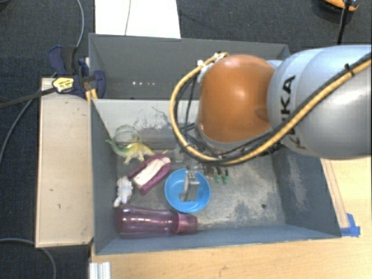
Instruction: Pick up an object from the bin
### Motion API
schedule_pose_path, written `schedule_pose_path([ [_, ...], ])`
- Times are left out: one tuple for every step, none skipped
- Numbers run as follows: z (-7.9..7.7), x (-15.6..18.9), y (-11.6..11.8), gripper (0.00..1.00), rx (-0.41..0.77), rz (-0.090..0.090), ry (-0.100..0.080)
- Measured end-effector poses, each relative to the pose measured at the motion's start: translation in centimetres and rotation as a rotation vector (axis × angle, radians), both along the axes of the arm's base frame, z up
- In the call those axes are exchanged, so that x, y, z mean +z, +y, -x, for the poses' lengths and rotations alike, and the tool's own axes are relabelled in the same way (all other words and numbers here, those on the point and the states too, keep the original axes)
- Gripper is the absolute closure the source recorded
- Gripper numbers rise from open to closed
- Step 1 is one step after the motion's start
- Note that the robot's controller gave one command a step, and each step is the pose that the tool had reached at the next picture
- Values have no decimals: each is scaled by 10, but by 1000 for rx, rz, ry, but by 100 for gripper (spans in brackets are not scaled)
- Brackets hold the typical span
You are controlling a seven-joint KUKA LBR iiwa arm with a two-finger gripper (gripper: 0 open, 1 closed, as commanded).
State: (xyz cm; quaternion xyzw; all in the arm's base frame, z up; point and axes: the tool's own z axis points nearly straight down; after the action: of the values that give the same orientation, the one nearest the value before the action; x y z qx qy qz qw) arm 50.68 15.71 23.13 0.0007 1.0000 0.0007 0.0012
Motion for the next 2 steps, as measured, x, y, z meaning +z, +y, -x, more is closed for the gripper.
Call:
schedule_pose_path([
  [-5, -41, -3, 0, 44, -1, -6],
  [-11, -87, -12, 0, 186, 0, -1],
])
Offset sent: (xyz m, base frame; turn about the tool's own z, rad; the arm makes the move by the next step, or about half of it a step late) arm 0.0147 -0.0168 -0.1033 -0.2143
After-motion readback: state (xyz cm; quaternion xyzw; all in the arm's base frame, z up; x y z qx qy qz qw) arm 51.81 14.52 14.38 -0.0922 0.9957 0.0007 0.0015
